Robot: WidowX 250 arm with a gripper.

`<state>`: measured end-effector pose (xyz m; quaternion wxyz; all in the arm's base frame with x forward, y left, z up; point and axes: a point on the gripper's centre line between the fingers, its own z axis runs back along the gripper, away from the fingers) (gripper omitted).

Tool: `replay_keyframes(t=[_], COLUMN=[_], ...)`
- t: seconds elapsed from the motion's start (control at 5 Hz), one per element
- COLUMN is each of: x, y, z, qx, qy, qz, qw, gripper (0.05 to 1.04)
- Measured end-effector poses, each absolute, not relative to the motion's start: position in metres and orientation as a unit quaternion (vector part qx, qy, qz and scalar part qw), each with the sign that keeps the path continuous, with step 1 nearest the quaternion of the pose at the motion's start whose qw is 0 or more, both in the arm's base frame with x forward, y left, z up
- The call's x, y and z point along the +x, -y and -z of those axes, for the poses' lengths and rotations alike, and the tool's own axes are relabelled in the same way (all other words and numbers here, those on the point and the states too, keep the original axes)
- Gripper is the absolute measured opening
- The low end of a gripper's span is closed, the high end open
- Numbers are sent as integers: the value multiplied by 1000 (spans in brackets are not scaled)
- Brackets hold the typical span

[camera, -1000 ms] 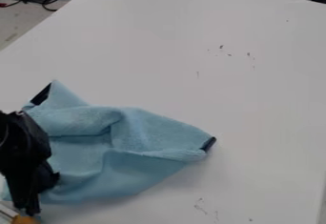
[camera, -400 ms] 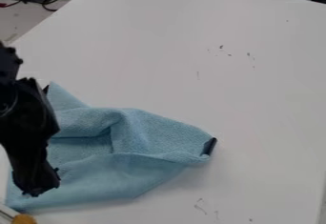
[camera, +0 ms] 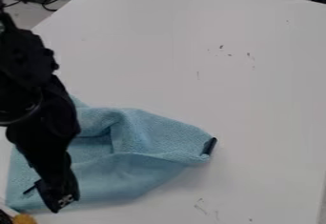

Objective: Moved the cloth to the bottom edge of the table

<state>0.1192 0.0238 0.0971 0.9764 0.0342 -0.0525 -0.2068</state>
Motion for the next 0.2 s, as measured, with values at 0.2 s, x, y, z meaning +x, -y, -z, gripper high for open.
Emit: replay_keyframes(t=[0.2], x=[141], y=[-6], z=[-105], qx=[38], qy=[64], qz=[158], qw=[985], gripper=[1000])
